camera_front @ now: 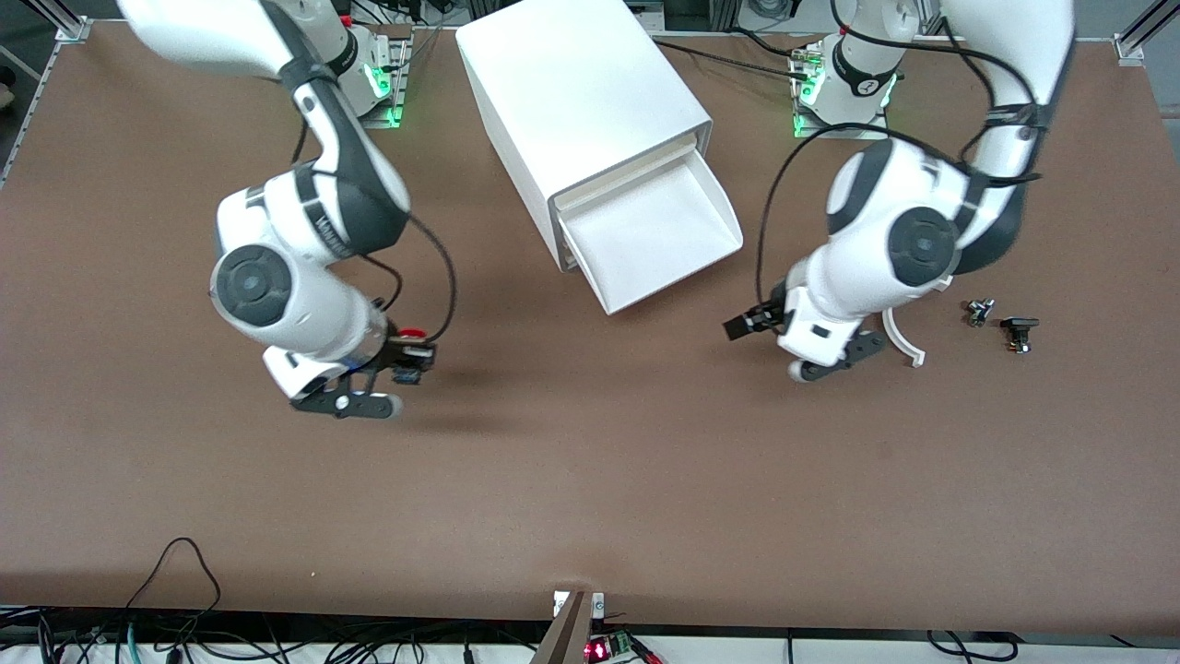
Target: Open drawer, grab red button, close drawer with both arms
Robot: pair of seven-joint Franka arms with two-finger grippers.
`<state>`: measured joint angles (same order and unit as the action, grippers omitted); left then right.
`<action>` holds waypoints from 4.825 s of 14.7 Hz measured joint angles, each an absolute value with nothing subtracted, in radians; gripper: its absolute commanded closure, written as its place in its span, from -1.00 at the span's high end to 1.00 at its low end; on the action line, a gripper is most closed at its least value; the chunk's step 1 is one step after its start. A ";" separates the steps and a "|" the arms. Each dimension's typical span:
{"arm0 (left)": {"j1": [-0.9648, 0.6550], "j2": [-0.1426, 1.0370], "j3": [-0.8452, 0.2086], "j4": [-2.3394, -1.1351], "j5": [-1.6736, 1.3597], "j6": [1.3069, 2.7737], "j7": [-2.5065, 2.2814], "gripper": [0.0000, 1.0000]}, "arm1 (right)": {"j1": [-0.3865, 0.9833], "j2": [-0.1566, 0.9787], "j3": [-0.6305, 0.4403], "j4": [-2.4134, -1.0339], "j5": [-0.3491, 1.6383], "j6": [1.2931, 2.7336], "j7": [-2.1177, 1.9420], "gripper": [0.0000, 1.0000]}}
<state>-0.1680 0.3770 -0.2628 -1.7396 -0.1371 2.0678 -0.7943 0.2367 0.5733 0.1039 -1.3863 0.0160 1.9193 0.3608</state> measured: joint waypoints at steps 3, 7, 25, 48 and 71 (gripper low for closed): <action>-0.227 0.378 -0.264 -1.850 -0.071 2.203 -0.901 0.99 | 0.142 0.574 0.103 -1.504 0.017 2.053 0.196 -1.00; -0.302 0.378 -0.267 -1.881 0.008 2.223 -1.055 0.98 | 0.084 0.590 0.103 -1.627 0.017 2.211 0.111 -1.00; -0.301 0.373 -0.535 -1.987 0.008 2.218 -1.221 0.99 | 0.043 0.534 0.104 -1.748 0.023 2.441 0.078 1.00; 0.049 0.336 -0.546 -1.577 -0.033 1.652 -0.684 0.99 | -0.024 -0.093 0.082 -1.751 0.023 1.690 0.074 1.00; -0.054 -0.002 0.010 -1.713 -0.008 1.713 0.234 1.00 | -0.026 -0.085 0.088 -1.706 -0.008 1.657 0.141 1.00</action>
<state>-0.0545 -0.0015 0.0096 -1.7132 -0.0079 1.7127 0.2342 -0.0261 -0.0848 0.0878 -1.7059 -0.0084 1.6571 0.1409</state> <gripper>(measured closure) 0.000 0.000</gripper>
